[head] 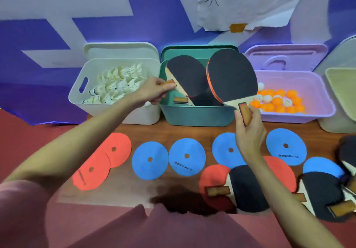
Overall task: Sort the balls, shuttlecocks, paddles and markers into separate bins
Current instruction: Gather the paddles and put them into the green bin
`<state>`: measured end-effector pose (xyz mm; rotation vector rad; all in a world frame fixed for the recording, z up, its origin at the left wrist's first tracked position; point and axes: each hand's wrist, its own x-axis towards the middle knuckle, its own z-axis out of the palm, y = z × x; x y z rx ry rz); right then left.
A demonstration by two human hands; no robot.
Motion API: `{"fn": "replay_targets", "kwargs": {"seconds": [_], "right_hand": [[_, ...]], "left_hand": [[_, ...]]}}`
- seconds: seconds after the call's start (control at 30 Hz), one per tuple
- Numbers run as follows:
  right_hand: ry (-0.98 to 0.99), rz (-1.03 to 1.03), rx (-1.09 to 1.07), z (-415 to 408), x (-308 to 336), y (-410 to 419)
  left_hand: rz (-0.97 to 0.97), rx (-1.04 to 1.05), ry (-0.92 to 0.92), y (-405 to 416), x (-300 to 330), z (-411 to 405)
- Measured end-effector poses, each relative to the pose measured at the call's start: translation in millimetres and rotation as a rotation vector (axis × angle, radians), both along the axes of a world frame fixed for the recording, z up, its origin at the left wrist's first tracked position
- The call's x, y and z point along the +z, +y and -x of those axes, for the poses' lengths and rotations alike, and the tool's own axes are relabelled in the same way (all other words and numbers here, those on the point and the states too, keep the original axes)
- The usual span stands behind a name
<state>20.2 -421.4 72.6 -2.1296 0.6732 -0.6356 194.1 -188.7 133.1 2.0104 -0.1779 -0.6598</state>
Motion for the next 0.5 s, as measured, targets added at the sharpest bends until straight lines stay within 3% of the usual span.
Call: {"fn": "replay_targets", "kwargs": {"seconds": [0.17, 0.5], "right_hand": [[0.063, 0.013, -0.078, -15, 2, 9], [0.165, -0.029, -0.292, -33, 2, 17]], "left_hand": [[-0.176, -0.208, 0.041, -35, -27, -61], [-0.263, -0.425, 0.167, -97, -97, -118]]}}
